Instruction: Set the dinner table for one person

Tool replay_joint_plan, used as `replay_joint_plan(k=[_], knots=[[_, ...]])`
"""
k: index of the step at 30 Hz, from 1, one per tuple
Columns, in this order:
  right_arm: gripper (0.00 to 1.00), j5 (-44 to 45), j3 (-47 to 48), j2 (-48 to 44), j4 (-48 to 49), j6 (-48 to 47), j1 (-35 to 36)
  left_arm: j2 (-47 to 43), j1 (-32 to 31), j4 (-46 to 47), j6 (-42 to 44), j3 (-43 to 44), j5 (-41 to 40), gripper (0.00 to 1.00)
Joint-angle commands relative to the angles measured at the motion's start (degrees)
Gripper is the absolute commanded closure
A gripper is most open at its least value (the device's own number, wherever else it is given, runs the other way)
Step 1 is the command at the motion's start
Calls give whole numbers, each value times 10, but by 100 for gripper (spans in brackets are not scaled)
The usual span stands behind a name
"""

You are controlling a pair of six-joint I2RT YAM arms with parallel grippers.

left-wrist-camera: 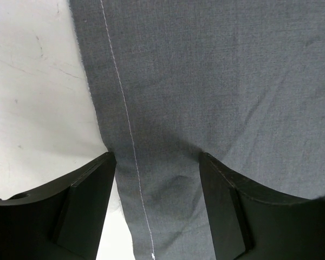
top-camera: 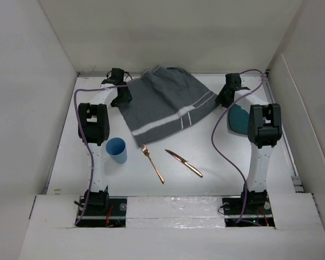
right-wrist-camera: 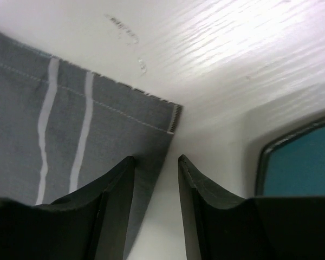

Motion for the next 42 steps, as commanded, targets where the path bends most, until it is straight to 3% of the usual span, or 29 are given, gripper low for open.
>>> replay_joint_plan(k=[1,5,16,19,20,21,23,24,27,30,39,40,42], knots=[[58,6,20,-4,-32,28,-11,-3,3,1,-5,21,6,39],[61,6,53,22,-70,26,-11,-1,3,-1,4,21,-8,36],[63,14,172,82,-145,10,-11,23,3,8,2,29,4,41],[84,8,178,85,-153,6,-11,30,3,6,1,39,9,46],[100,0,173,84,-153,7,-11,31,3,6,-3,44,12,48],[100,0,173,81,-153,7,-11,31,3,8,-3,44,12,50],[100,-16,138,66,-126,6,-18,33,3,12,-4,48,14,58],[100,-17,118,51,-111,6,-18,33,3,14,-5,50,13,70],[100,-15,24,-22,-35,-4,-12,40,3,16,-8,70,14,90],[100,-27,-62,-92,18,-9,-5,56,3,18,-13,99,14,99],[100,-31,-282,-260,133,-12,38,95,8,15,-22,216,11,100],[100,-26,-338,-286,154,-7,46,93,8,21,-27,231,17,100],[100,-24,-357,-311,161,-3,54,91,8,28,-34,245,24,100]])
